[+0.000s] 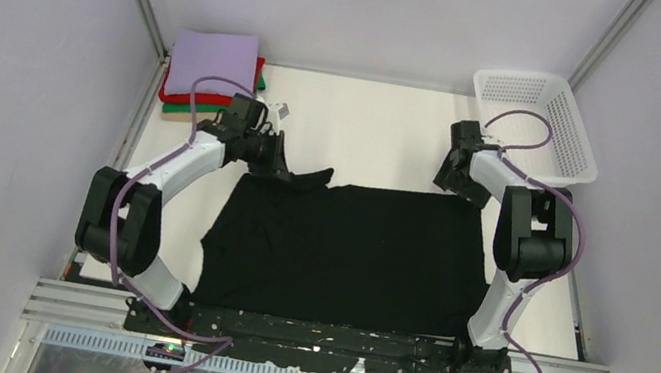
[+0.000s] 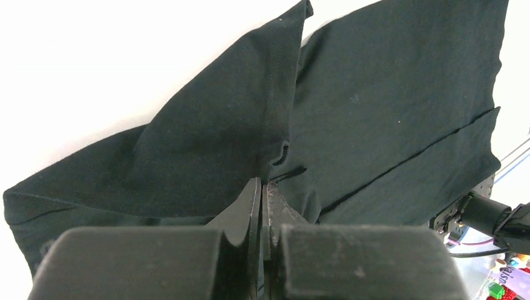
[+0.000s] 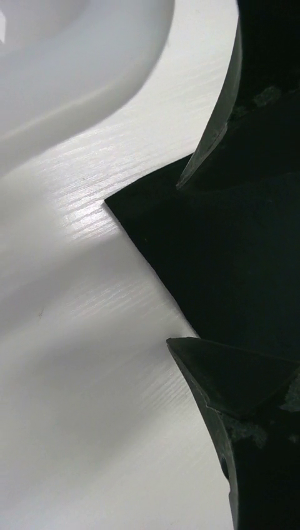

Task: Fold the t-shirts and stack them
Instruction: Grab the side of the flattened tshirt furthest away from the robot with both arms

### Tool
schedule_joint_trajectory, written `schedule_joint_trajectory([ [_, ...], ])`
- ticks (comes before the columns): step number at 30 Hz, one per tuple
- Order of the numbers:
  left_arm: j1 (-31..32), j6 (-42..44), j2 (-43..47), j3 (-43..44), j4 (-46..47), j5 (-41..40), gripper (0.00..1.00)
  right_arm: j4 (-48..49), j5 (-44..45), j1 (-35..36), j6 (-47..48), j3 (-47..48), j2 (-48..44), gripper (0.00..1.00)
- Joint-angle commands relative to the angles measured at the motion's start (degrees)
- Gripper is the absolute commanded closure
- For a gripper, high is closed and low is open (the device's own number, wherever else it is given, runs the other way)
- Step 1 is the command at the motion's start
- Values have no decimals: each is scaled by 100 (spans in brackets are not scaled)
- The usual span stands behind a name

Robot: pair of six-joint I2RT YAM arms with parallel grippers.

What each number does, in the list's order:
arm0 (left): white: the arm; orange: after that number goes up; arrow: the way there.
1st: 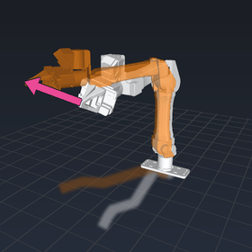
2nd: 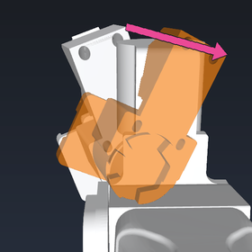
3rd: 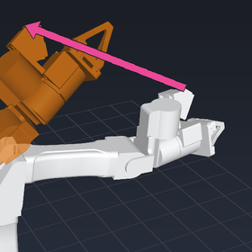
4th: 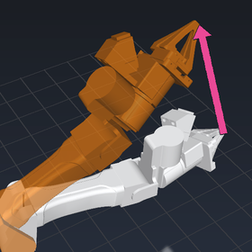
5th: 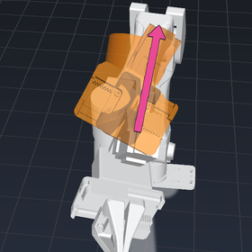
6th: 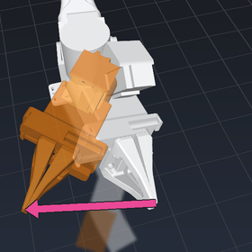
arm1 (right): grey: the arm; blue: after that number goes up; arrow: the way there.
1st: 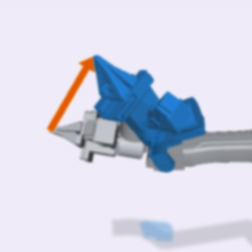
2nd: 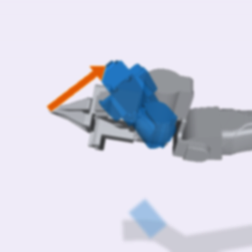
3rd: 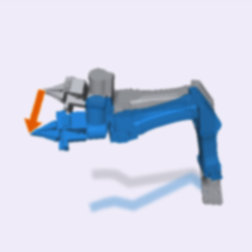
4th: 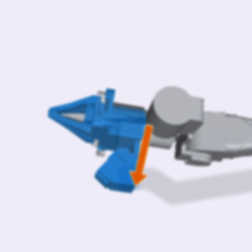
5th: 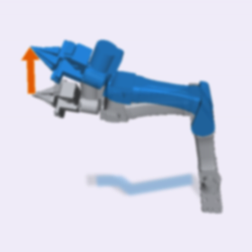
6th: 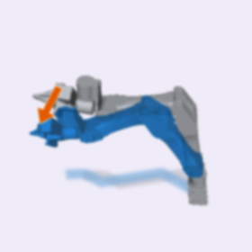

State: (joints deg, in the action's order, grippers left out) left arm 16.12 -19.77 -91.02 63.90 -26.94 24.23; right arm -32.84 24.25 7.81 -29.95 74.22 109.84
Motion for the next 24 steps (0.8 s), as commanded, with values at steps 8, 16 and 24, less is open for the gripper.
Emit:
schedule_joint_trajectory([
  [8, 14, -29, 832, -127, -14, 23, 100, -224, 360, 27, -128, -63, -62, 38],
  [16, 14, 37, 1163, -251, -110, -32, 100, -202, 577, -47, -241, -184, -198, 62],
  [24, 14, 47, 1389, -334, -226, -103, 100, -32, 423, -67, -142, -206, -294, 92],
])
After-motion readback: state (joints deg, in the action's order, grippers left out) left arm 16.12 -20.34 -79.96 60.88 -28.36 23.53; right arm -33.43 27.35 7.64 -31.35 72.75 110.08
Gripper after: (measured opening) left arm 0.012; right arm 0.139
